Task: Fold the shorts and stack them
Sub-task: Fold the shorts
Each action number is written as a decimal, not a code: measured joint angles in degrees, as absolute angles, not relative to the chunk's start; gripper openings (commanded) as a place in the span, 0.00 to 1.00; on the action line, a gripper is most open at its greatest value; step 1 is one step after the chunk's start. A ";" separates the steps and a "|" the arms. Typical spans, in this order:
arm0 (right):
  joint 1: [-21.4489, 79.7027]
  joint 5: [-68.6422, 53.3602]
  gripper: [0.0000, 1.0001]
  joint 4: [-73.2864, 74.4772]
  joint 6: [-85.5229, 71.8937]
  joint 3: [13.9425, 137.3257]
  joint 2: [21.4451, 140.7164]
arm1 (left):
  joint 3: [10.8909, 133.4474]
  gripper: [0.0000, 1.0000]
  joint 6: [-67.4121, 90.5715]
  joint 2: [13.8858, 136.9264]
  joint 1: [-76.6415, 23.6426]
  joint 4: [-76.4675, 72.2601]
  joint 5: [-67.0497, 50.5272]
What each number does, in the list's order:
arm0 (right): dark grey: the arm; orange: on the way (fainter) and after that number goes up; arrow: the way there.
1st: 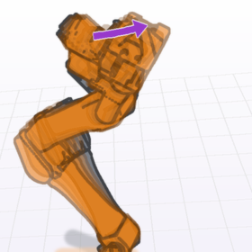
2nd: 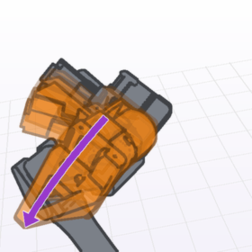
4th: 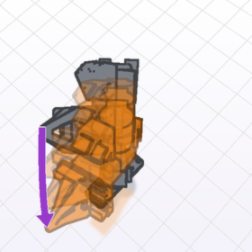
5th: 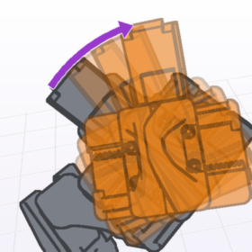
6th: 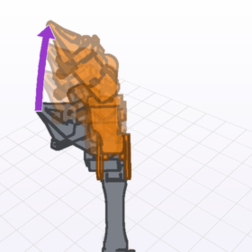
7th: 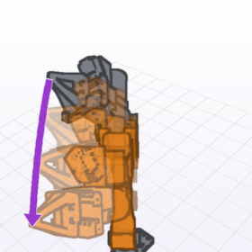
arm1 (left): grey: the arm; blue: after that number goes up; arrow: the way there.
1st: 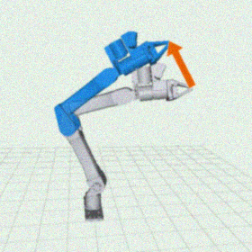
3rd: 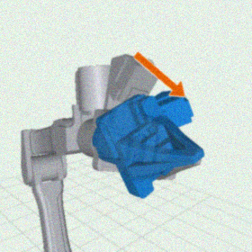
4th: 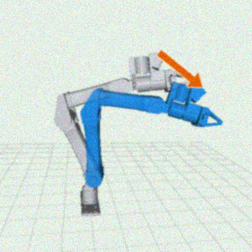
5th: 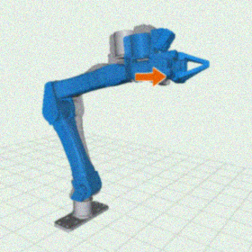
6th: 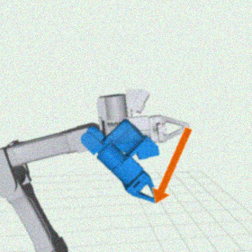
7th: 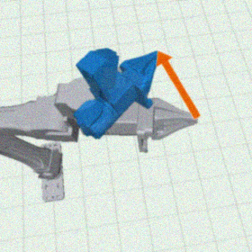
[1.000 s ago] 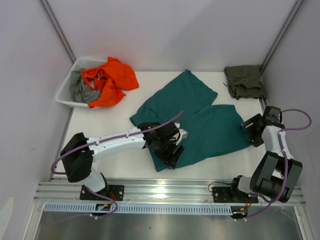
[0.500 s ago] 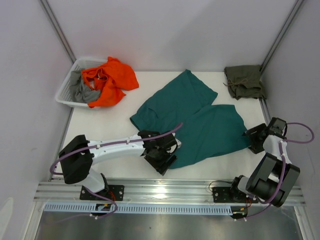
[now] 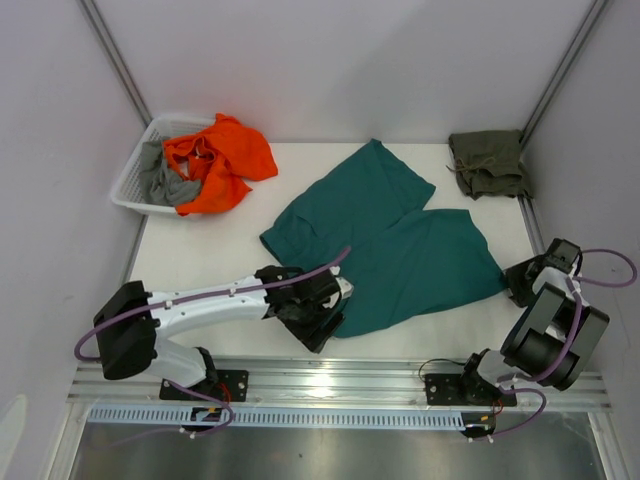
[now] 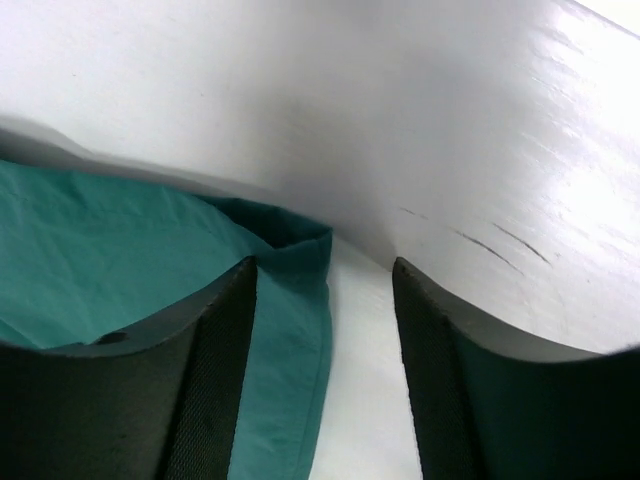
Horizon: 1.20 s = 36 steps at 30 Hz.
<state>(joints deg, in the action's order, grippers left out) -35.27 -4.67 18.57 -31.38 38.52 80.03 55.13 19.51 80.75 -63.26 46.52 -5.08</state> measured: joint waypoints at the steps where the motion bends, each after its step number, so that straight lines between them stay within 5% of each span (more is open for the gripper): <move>1: -34.87 -4.36 0.54 17.89 -31.27 38.52 80.29 | 54.74 0.74 19.51 80.53 -63.26 46.54 -5.08; 9: -30.98 -2.50 0.40 14.06 -31.05 38.65 82.21 | 53.01 0.74 19.49 79.61 -63.59 46.35 -5.08; 17: -30.04 -2.17 0.00 11.97 -31.24 38.72 83.79 | 52.99 0.75 19.20 79.72 -66.06 46.13 -5.04; 36: -29.45 -3.07 0.00 11.27 -31.46 38.92 84.40 | 55.02 0.69 15.92 85.58 -70.28 40.80 5.06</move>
<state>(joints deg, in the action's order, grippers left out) -29.45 -3.07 11.27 -31.46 38.92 84.40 55.02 15.92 85.58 -70.28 40.80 5.06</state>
